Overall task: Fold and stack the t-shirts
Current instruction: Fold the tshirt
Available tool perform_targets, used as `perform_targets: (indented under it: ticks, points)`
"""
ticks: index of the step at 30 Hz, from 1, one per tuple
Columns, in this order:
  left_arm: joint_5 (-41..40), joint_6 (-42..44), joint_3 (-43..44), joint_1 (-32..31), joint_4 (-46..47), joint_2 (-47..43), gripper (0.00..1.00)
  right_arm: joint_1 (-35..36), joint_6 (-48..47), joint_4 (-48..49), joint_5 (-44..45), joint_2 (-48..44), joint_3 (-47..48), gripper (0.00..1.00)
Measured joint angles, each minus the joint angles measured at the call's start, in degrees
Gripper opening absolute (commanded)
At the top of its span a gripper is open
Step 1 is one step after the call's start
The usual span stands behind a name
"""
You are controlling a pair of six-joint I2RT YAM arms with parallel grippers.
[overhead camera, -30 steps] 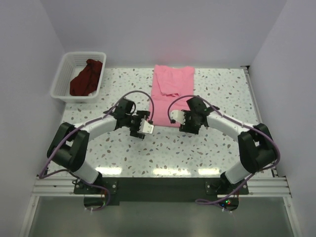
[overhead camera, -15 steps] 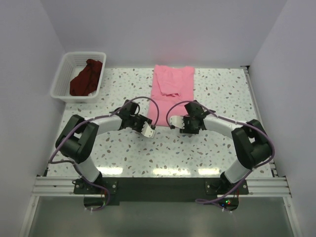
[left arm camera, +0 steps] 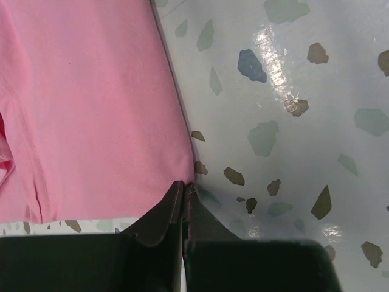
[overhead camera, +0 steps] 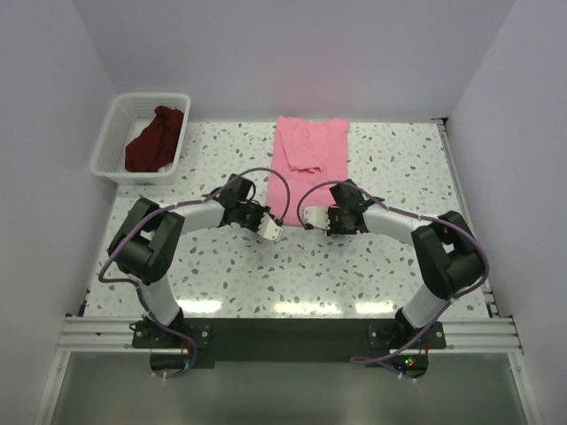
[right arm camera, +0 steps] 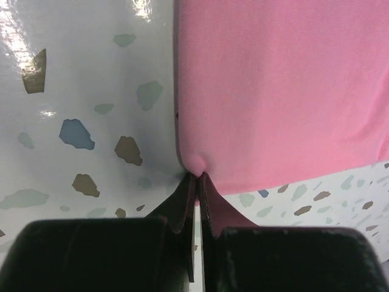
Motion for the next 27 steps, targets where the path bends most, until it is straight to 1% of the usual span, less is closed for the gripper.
perform_targets:
  ticks: [6,10,15,18,21,24,27]
  points:
    - [0.7,-5.7,3.6,0.2,-5.7,-1.0,0.00,-1.8,2.1,-5.8,-2.2,0.2,4.7,0.00]
    - [1.5,-10.6,9.3,0.8,-11.4,-2.4,0.00,-4.2,3.4,-10.3,-4.2,-0.7,9.9,0.00]
    - [2.4,-16.6,14.2,2.1,-13.2,-4.3,0.00,-5.8,4.1,-14.8,-5.7,-3.0,15.2,0.00]
    - [2.8,-18.6,14.5,2.4,-14.5,-6.3,0.00,-6.0,4.5,-17.3,-6.7,-4.4,17.0,0.00]
    - [3.5,-18.8,14.3,1.9,-16.8,-8.4,0.00,-5.7,4.7,-20.6,-7.2,-6.5,17.0,0.00]
    - [4.0,-19.0,12.4,0.1,-20.0,-12.2,0.00,-4.8,4.7,-24.4,-8.2,-10.8,15.7,0.00]
    - [6.2,-19.1,9.9,-1.7,-25.8,-16.9,0.00,-3.4,5.0,-30.8,-9.9,-17.2,14.1,0.00]
